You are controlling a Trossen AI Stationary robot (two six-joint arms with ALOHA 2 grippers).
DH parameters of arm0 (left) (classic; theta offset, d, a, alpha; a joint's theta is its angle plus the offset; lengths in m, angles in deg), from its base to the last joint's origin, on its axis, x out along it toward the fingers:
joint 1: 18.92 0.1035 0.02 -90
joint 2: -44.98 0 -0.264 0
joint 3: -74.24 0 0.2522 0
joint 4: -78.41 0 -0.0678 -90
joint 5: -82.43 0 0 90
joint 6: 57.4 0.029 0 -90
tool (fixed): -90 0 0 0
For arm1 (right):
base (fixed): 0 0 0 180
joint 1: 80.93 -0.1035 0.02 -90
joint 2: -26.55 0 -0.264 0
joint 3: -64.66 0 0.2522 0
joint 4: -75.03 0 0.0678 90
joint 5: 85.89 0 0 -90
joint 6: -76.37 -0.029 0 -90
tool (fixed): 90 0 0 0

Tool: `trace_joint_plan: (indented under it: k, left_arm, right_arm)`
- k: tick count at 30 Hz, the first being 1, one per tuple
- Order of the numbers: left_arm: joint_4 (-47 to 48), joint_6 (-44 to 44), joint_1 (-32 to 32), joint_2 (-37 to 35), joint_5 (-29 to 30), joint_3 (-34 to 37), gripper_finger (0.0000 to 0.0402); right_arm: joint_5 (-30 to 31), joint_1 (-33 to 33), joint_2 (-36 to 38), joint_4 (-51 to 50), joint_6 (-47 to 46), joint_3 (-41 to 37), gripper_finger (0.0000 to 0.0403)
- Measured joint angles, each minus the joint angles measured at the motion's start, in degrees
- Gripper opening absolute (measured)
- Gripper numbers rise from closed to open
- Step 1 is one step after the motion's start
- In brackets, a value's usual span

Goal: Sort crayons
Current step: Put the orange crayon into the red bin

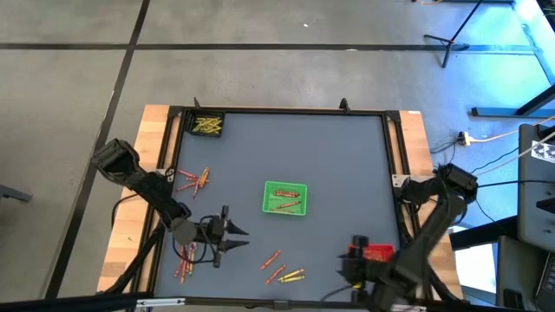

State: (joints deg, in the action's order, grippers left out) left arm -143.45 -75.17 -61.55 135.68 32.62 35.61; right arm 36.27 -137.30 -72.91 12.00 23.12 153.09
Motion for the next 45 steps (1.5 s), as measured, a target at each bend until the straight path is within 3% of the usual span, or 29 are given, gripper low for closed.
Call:
trace_joint_plan:
  k: [5, 18, 24, 45]
  left_arm:
    - [-0.39, 3.5, -0.02, 0.01, 5.83, 0.0, 0.011]
    - [-1.12, 2.9, -0.3, 0.02, 5.59, 0.0, 0.011]
    - [-1.09, 3.29, 0.0, 0.02, 6.02, 0.0, 0.011]
    - [-0.61, 3.31, 0.13, 0.04, 6.05, 0.0, 0.011]
  right_arm:
    - [-3.4, 7.98, 0.0, 9.92, 17.39, -0.57, 0.0193]
    - [-17.46, 22.16, -3.56, 33.54, 43.16, -0.59, 0.0193]
    - [-23.69, 26.3, -9.28, 41.6, 46.29, -0.61, 0.0193]
    - [-29.25, 30.15, -21.25, 48.8, 47.26, -0.63, 0.0183]
